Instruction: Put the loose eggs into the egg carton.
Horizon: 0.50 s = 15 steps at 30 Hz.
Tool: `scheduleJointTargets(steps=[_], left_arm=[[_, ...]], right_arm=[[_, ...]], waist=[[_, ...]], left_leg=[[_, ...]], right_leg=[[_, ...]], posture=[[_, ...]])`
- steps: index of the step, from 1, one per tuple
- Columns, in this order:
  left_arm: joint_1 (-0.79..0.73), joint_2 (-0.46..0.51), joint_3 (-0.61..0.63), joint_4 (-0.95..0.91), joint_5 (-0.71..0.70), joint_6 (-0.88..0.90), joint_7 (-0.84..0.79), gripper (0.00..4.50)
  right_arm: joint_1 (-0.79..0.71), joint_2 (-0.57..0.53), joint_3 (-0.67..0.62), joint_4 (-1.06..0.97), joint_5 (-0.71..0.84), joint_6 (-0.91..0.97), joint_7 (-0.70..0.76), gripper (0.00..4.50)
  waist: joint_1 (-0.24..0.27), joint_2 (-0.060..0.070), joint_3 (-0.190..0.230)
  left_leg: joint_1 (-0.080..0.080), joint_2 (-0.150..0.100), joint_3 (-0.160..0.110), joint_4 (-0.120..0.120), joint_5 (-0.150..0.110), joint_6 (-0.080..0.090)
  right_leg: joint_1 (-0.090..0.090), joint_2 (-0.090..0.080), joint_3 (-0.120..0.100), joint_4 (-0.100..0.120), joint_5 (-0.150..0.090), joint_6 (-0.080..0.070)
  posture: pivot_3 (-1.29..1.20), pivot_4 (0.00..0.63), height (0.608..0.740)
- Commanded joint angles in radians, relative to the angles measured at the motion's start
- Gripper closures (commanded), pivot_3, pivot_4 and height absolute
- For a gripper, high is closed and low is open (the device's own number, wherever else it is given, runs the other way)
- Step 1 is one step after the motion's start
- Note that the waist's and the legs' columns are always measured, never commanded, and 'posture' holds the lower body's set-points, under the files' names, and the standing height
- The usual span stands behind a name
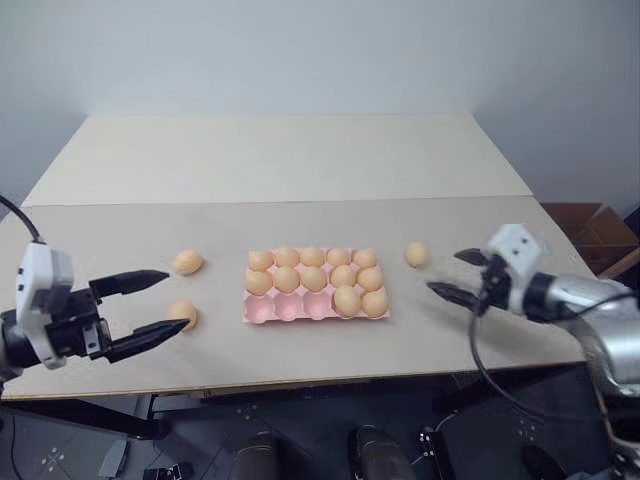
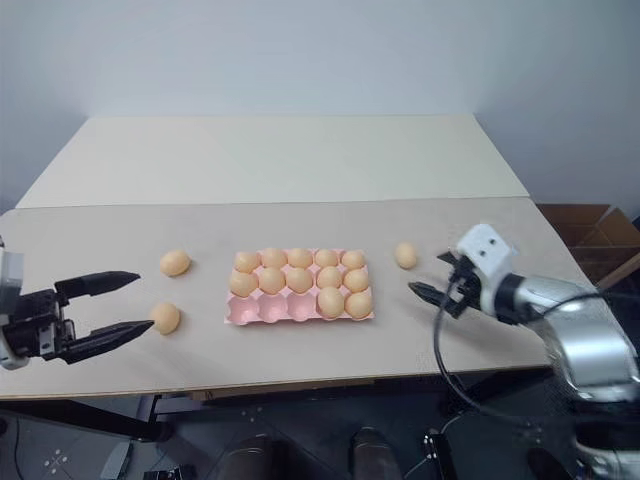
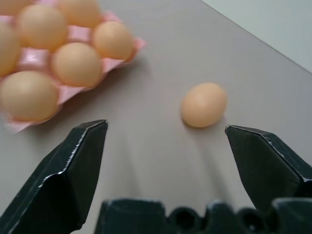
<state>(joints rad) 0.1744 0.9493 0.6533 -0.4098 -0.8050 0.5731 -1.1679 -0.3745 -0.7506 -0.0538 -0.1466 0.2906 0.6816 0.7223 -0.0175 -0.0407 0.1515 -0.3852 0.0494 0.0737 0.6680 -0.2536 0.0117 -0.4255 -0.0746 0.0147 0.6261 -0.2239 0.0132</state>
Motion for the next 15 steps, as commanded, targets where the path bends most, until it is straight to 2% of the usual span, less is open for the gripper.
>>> scheduleJointTargets(steps=[1,8,11,15], left_arm=[[-0.028,0.016,-0.008,-0.013,-0.012,-0.005,-0.001,0.00],[-0.028,0.016,0.004,-0.031,-0.028,0.007,0.000,0.00],[-0.015,0.010,0.011,-0.041,-0.024,0.005,0.006,0.00],[0.003,0.002,0.021,-0.057,-0.020,-0.001,0.019,0.00]], right_arm=[[-0.153,0.074,0.074,0.163,-0.107,0.078,-0.146,0.01],[-0.301,0.195,0.130,0.377,-0.170,0.107,-0.218,0.01],[-0.317,0.231,0.112,0.424,-0.172,0.091,-0.242,0.49],[-0.320,0.247,0.091,0.395,-0.160,0.083,-0.248,1.89]], waist=[[-0.001,0.000,0.000],[0.005,0.001,0.000],[0.003,0.001,0.000],[0.002,0.001,0.000]], left_leg=[[0.000,0.000,0.000,0.000,0.000,0.000],[-0.004,0.000,-0.002,-0.002,0.000,0.000],[-0.004,0.000,-0.001,-0.003,0.000,0.000],[-0.004,0.000,-0.001,-0.003,0.000,0.000]], right_leg=[[0.000,0.000,0.000,0.000,0.000,0.000],[-0.003,0.000,-0.002,-0.001,0.003,0.005],[-0.003,0.000,-0.002,-0.002,0.003,0.006],[-0.002,0.000,-0.002,-0.001,0.003,0.006]], posture=[[0.00,0.150,0.740],[0.00,0.150,0.740],[0.00,0.150,0.740],[0.00,0.150,0.740]])
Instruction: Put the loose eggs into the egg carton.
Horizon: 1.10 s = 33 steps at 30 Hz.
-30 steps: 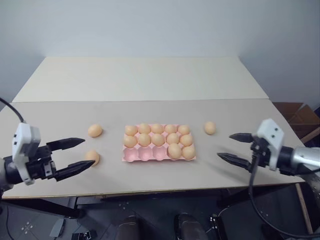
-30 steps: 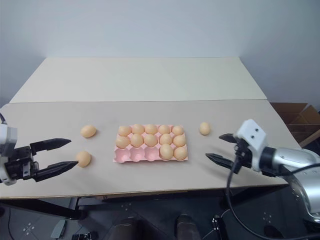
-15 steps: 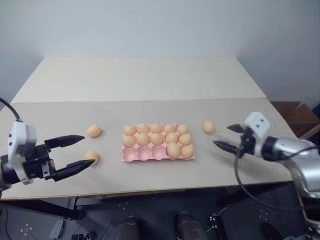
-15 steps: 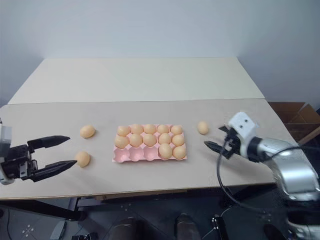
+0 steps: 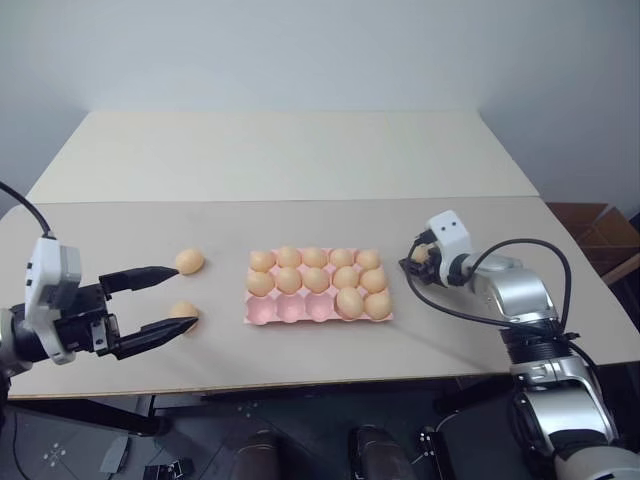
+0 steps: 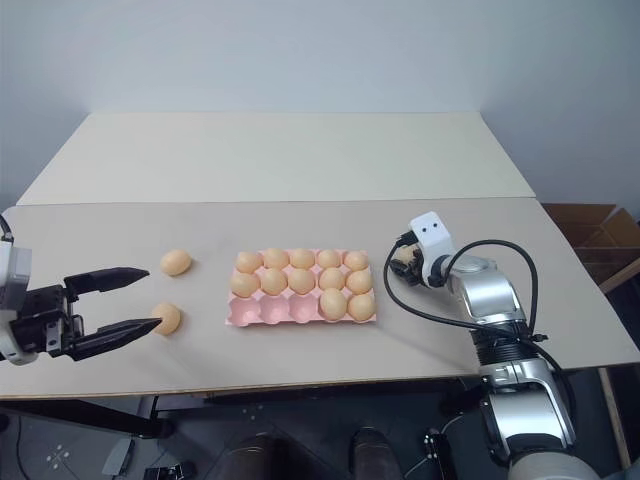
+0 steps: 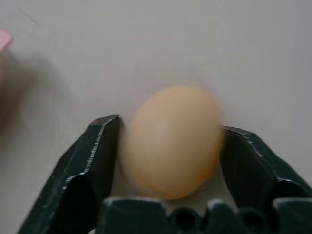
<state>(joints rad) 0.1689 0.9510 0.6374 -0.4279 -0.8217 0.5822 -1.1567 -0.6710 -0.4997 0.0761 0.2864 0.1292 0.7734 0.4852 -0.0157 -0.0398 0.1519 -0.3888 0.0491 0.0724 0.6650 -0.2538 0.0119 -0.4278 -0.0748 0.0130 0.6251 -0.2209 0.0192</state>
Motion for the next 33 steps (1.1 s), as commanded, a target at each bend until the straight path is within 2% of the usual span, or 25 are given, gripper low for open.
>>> scheduleJointTargets(steps=[1,2,8,11,15,21,22,23,27,28,33], left_arm=[[0.011,0.000,0.039,-0.043,-0.005,-0.010,0.011,0.00],[0.016,-0.002,0.043,-0.048,-0.007,-0.010,0.013,0.00],[0.036,-0.004,0.053,-0.066,-0.010,-0.008,0.017,0.00],[0.038,0.002,0.053,-0.068,-0.018,0.000,0.015,0.00],[0.039,0.007,0.053,-0.069,-0.017,0.003,0.016,0.00],[0.037,0.008,0.054,-0.072,-0.018,0.008,0.019,0.00],[0.037,0.007,0.053,-0.072,-0.018,0.008,0.020,0.00],[0.037,0.007,0.053,-0.073,-0.018,0.009,0.022,0.00],[0.034,0.009,0.053,-0.073,-0.019,0.010,0.026,0.00],[0.033,0.009,0.053,-0.072,-0.019,0.011,0.027,0.00],[0.048,0.013,0.075,-0.058,-0.015,0.014,0.020,0.00]], right_arm=[[-0.019,-0.004,-0.044,-0.073,0.008,0.001,-0.010,2.19],[-0.007,-0.008,-0.047,-0.137,0.016,0.015,-0.007,2.52],[0.054,0.020,-0.030,-0.572,0.148,0.199,0.034,2.52],[0.086,0.055,0.039,-0.723,0.200,0.270,0.041,2.52],[0.123,0.113,0.134,-0.809,0.225,0.328,0.013,2.52],[0.140,0.117,0.283,-0.797,0.177,0.309,-0.008,2.52],[0.137,0.119,0.291,-0.792,0.174,0.309,-0.011,1.94],[0.132,0.118,0.298,-0.789,0.170,0.308,-0.012,1.71],[0.107,0.117,0.246,-0.811,0.191,0.324,-0.004,0.23],[0.100,0.109,0.215,-0.829,0.208,0.336,0.006,0.04],[0.091,0.002,0.012,-0.932,0.331,0.377,0.095,0.04]], waist=[[0.000,0.000,0.000],[0.000,0.000,0.000],[-0.003,0.001,0.000],[-0.002,0.001,0.000],[-0.001,0.001,0.000],[0.001,0.001,0.000],[0.001,0.001,0.000],[0.001,0.001,0.000],[0.002,0.001,0.000],[0.002,0.001,0.000],[0.004,0.001,0.000]], left_leg=[[0.000,0.000,0.000,0.000,0.000,0.000],[0.001,0.000,0.000,0.000,0.000,0.000],[0.001,0.002,-0.001,0.000,0.000,0.000],[0.001,0.002,-0.001,-0.001,0.000,0.000],[0.002,0.001,-0.001,-0.001,0.001,-0.001],[0.002,0.000,-0.001,-0.001,0.001,-0.002],[0.002,0.000,-0.001,-0.001,0.001,-0.002],[0.002,0.000,-0.001,-0.001,0.001,-0.002],[0.002,0.001,-0.001,-0.001,0.001,-0.002],[0.002,0.001,-0.001,-0.001,0.001,-0.002],[0.001,0.000,-0.001,-0.001,0.001,-0.002]], right_leg=[[0.000,0.000,0.000,0.000,0.000,0.000],[0.000,0.000,0.000,0.001,0.000,0.000],[-0.001,0.002,0.000,0.002,0.000,-0.001],[-0.001,0.002,-0.001,0.002,-0.001,-0.001],[0.000,0.001,-0.001,0.003,-0.001,-0.001],[0.000,0.000,-0.001,0.002,-0.001,-0.001],[0.000,0.000,-0.001,0.002,-0.001,-0.001],[0.000,0.000,-0.001,0.002,-0.001,-0.001],[0.000,0.001,-0.001,0.002,-0.001,-0.001],[0.000,0.001,-0.001,0.002,-0.001,-0.001],[0.000,0.000,-0.001,0.001,-0.001,-0.001]], posture=[[0.00,0.150,0.740],[0.00,0.150,0.740],[0.00,0.150,0.740],[0.00,0.150,0.740],[0.00,0.150,0.740],[0.00,0.150,0.740],[0.00,0.150,0.740],[0.00,0.150,0.740],[0.00,0.150,0.740],[0.00,0.150,0.740],[0.00,0.150,0.740]])
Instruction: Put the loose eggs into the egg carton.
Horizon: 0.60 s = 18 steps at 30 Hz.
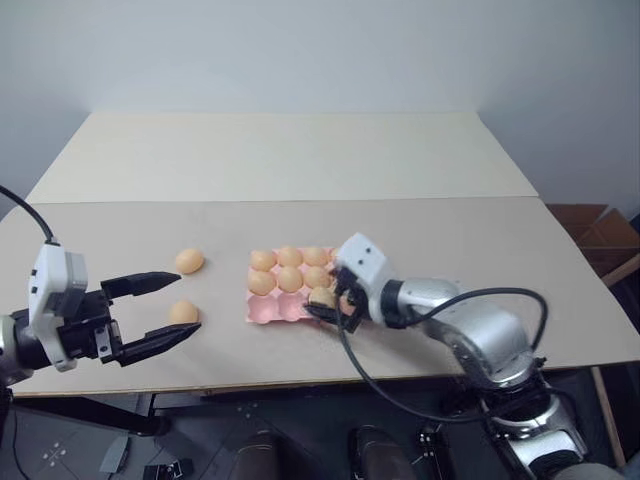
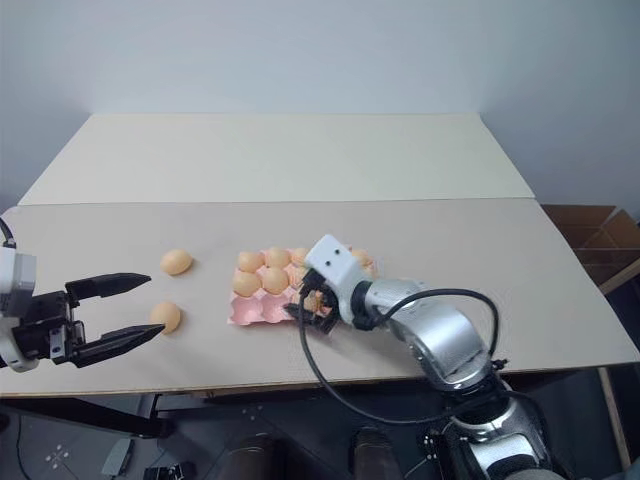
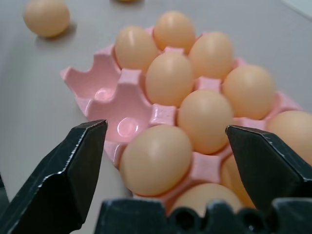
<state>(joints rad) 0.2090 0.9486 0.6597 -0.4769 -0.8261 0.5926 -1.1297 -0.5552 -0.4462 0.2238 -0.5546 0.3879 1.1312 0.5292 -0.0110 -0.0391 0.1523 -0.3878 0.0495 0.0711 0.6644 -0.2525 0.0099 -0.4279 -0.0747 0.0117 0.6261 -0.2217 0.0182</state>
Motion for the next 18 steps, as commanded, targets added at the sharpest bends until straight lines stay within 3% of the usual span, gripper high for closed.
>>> scheduleJointTargets(steps=[1,6,10,13,18], left_arm=[[0.016,0.016,0.061,-0.004,-0.005,0.003,-0.010,0.00],[0.073,0.014,0.127,0.033,0.017,0.005,-0.025,0.00],[0.149,-0.007,0.175,0.063,0.042,-0.002,-0.040,0.00],[0.176,-0.020,0.192,0.063,0.043,-0.008,-0.040,0.00],[0.179,-0.027,0.209,0.059,0.024,0.029,0.005,0.00]], right_arm=[[-0.022,-0.079,-0.179,-0.103,0.100,0.025,0.073,0.04],[0.101,-0.271,-0.408,-0.088,0.193,-0.093,0.256,0.04],[0.307,-0.389,-0.516,0.013,0.153,-0.370,0.457,0.04],[0.389,-0.429,-0.533,0.089,0.118,-0.518,0.529,0.04],[0.364,-0.428,-0.520,0.115,0.153,-0.547,0.526,0.04]], waist=[[-0.001,0.000,0.000],[0.000,0.000,0.000],[0.000,0.000,0.000],[-0.003,-0.001,0.000],[-0.007,-0.001,0.000]], left_leg=[[0.000,0.000,0.000,0.000,0.000,0.000],[0.000,0.000,-0.001,-0.001,0.000,0.000],[0.001,0.000,-0.001,-0.001,-0.001,0.001],[0.003,0.000,0.000,-0.001,-0.001,0.001],[0.007,0.001,0.001,-0.001,0.001,0.001]], right_leg=[[0.000,0.000,0.000,0.000,0.000,0.000],[0.000,0.000,-0.001,-0.001,-0.001,0.000],[0.002,0.000,-0.001,-0.002,-0.002,0.001],[0.003,0.000,-0.001,-0.002,-0.003,0.000],[0.004,0.000,0.002,0.001,-0.007,0.002]], posture=[[0.00,0.150,0.740],[0.00,0.150,0.740],[0.00,0.150,0.740],[0.00,0.150,0.740],[0.00,0.150,0.740]])
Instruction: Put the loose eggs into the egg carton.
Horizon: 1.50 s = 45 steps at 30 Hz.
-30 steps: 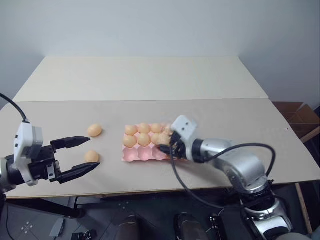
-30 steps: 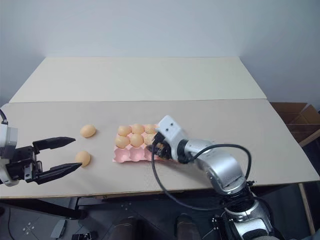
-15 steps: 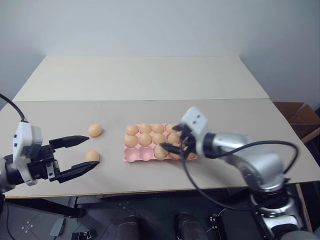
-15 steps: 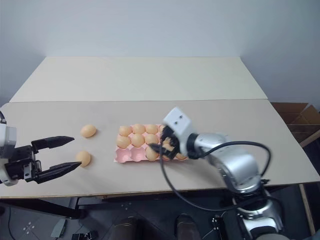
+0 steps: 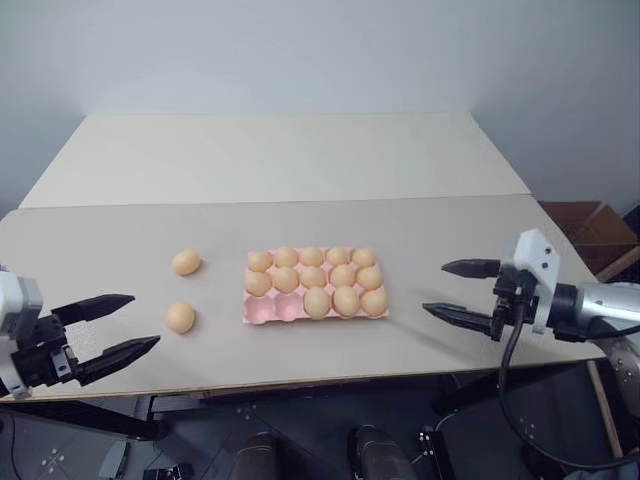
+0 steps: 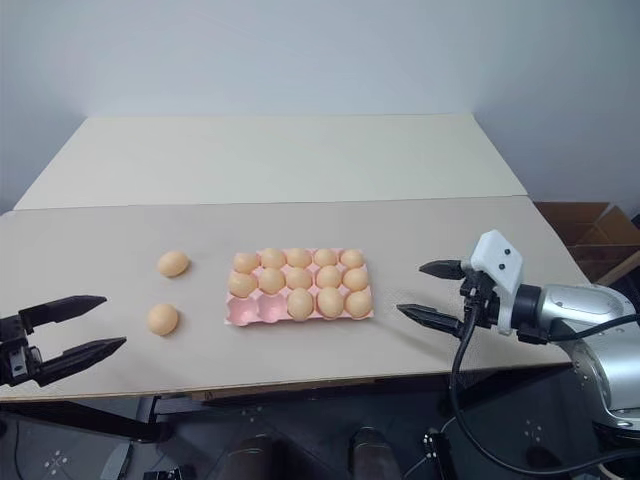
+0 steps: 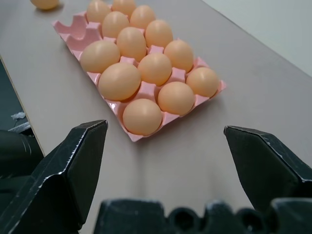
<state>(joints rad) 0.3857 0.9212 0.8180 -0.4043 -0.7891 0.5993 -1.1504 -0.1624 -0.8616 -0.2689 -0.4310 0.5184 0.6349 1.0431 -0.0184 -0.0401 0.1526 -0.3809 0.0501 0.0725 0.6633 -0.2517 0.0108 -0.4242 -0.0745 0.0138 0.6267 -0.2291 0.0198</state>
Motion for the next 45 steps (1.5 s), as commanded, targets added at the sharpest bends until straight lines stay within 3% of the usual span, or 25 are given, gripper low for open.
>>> scheduleJointTargets(steps=[1,5,11,13,22,29,32,38,45], left_arm=[[0.011,0.003,0.055,-0.014,-0.004,0.040,0.043,0.00],[0.071,0.004,0.079,-0.012,-0.001,0.172,0.127,0.00],[0.117,-0.024,0.046,-0.040,0.022,0.211,0.188,0.00],[0.082,-0.028,0.011,-0.042,0.019,0.214,0.217,0.00],[-0.222,-0.124,-0.362,-0.002,0.149,0.357,0.595,0.00],[-0.364,-0.189,-0.465,0.093,0.208,0.369,0.682,0.00],[-0.381,-0.192,-0.472,0.088,0.207,0.384,0.683,0.56],[-0.348,-0.170,-0.435,0.033,0.191,0.342,0.625,2.49],[-0.329,-0.107,-0.440,-0.059,0.165,0.099,0.352,2.49]], right_arm=[[-0.028,-0.016,-0.023,-0.008,0.020,-0.064,0.018,0.04],[-0.008,-0.027,-0.020,-0.020,0.030,-0.113,0.062,0.04],[-0.003,-0.013,0.022,-0.040,0.039,-0.165,0.093,0.04],[-0.016,-0.005,0.040,-0.035,0.038,-0.169,0.084,0.04],[-0.075,0.004,0.107,-0.030,0.036,-0.210,0.103,0.04],[-0.081,-0.001,0.098,-0.045,0.061,-0.211,0.116,0.04],[-0.079,-0.003,0.097,-0.051,0.067,-0.208,0.112,0.00],[-0.058,-0.004,0.078,-0.076,0.081,-0.201,0.091,0.00],[-0.053,0.003,0.078,-0.086,0.084,-0.199,0.070,0.00]], waist=[[0.002,0.000,0.000],[0.006,0.000,0.000],[0.007,0.000,0.000],[0.011,0.000,0.000],[0.024,-0.001,-0.001],[0.027,-0.001,-0.001],[0.029,-0.001,-0.001],[0.028,-0.001,-0.001],[0.031,-0.001,-0.001]], left_leg=[[0.000,0.000,0.000,0.000,0.000,0.000],[-0.001,0.000,0.000,0.000,0.000,0.000],[-0.003,0.000,-0.001,0.000,-0.001,0.000],[-0.003,-0.001,-0.001,0.000,-0.001,0.000],[-0.002,-0.001,-0.001,0.000,0.000,0.000],[-0.002,-0.001,-0.002,0.000,0.000,0.000],[-0.001,-0.001,-0.002,0.000,0.001,0.000],[-0.002,-0.001,-0.002,0.000,0.001,0.000],[-0.004,-0.001,-0.002,0.000,0.001,0.000]], right_leg=[[0.000,0.000,0.000,0.000,0.000,0.000],[-0.001,0.000,0.000,0.000,0.000,0.000],[-0.001,-0.001,-0.001,-0.001,0.004,-0.003],[0.000,-0.001,-0.001,-0.001,0.003,-0.004],[0.000,0.000,0.000,-0.001,0.008,-0.002],[0.001,0.000,-0.001,0.000,0.008,-0.001],[0.001,0.000,-0.001,0.000,0.009,-0.002],[0.001,-0.001,-0.001,0.000,0.009,-0.002],[-0.001,-0.001,-0.002,-0.002,0.008,-0.003]], posture=[[0.00,0.150,0.740],[0.00,0.150,0.740],[0.00,0.150,0.740],[0.00,0.150,0.740],[0.00,0.150,0.740],[0.00,0.150,0.740],[0.00,0.150,0.740],[0.00,0.150,0.740],[0.00,0.150,0.740]])
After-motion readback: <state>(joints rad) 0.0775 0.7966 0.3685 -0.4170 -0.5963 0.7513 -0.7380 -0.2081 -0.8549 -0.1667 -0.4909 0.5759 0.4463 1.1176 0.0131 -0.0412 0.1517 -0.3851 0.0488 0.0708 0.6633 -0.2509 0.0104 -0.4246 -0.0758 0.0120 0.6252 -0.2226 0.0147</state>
